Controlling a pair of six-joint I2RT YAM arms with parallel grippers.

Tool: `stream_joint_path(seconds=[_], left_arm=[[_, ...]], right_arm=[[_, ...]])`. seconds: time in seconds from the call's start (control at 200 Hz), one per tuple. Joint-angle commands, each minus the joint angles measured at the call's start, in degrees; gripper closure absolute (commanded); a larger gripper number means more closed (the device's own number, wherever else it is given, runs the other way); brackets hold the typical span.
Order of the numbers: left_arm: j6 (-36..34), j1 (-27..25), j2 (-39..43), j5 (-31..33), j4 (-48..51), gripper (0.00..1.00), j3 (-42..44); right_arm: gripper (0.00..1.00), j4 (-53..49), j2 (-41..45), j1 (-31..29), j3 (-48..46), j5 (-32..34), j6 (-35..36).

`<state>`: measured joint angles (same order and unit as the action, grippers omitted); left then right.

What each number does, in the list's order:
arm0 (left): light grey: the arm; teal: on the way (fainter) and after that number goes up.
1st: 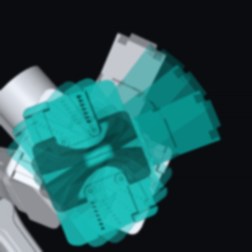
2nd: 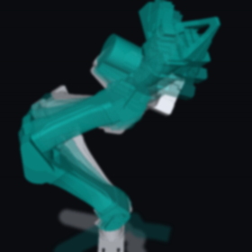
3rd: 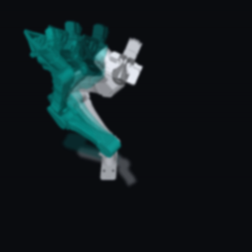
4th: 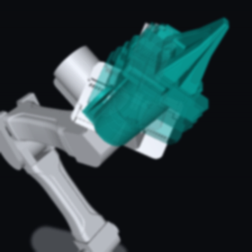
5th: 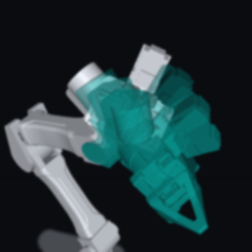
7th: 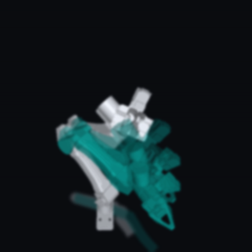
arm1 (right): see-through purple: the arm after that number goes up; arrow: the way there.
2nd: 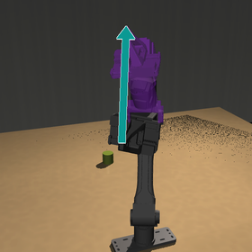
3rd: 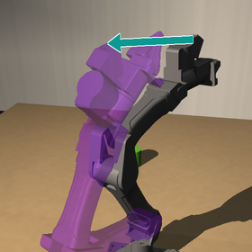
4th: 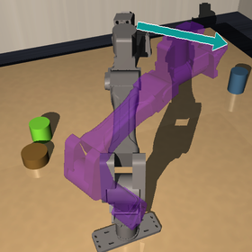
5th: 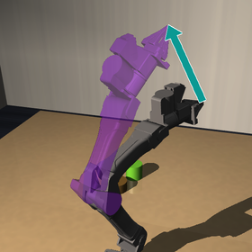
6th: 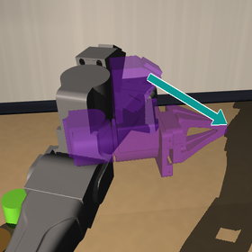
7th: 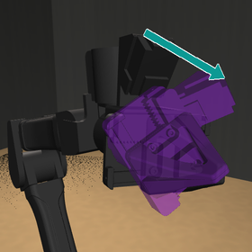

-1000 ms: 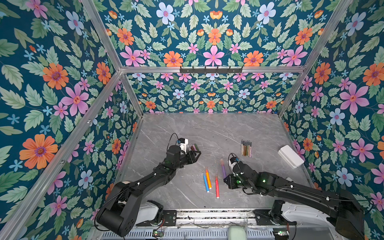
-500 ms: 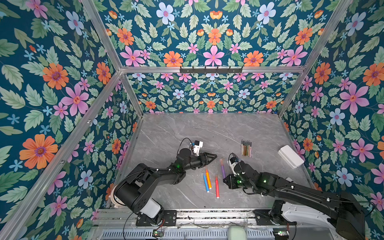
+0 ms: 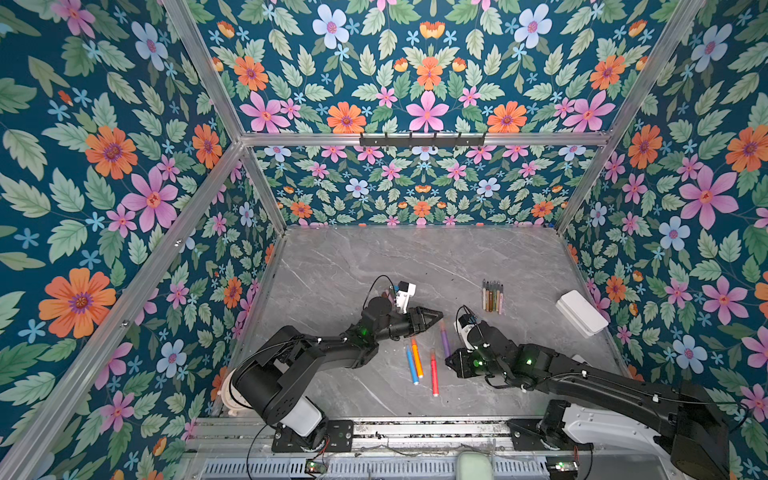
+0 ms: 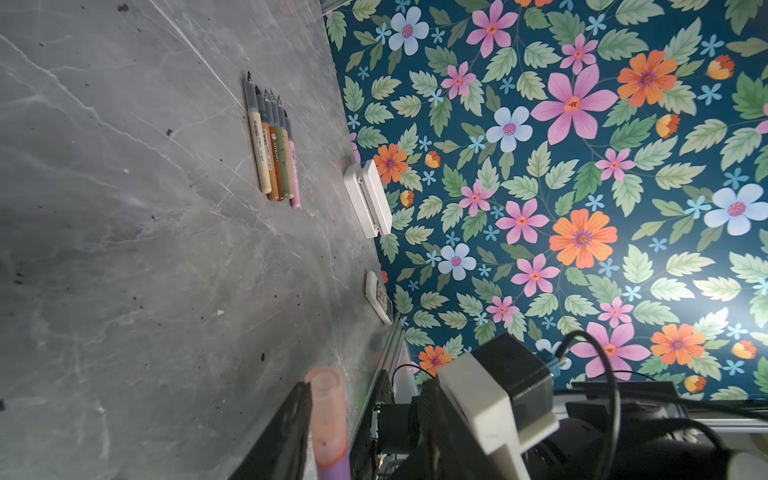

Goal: Open the pen caps
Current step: 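Close the left gripper on the pink cap while the right holds the marker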

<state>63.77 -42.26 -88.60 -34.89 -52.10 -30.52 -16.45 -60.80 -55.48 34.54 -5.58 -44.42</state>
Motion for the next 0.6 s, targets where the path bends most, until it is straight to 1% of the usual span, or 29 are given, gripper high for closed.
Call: stream_joint_path(seconds=[0.0,0.175,0.245,0.595], left_arm=[[-4.1,-0.5,1.0,1.3,4.3,0.54,-1.0],[-7.2,-1.4,2.1,2.2,9.4,0.54,-2.4],[-7.2,-1.7,2.1,2.1,9.3,0.54,-2.5],[-6.4,-2.5,-0.2,0.6,7.0,0.61,-2.9]], right_arm=[[0.94,1.1,-0.1,0.0,0.3,0.0,0.8],[0.94,1.6,-0.6,0.0,0.5,-0.3,0.7],[0.94,1.7,-0.8,0.0,0.7,-0.4,0.7],[0.94,1.7,-1.2,-0.1,1.1,-0.6,0.8]])
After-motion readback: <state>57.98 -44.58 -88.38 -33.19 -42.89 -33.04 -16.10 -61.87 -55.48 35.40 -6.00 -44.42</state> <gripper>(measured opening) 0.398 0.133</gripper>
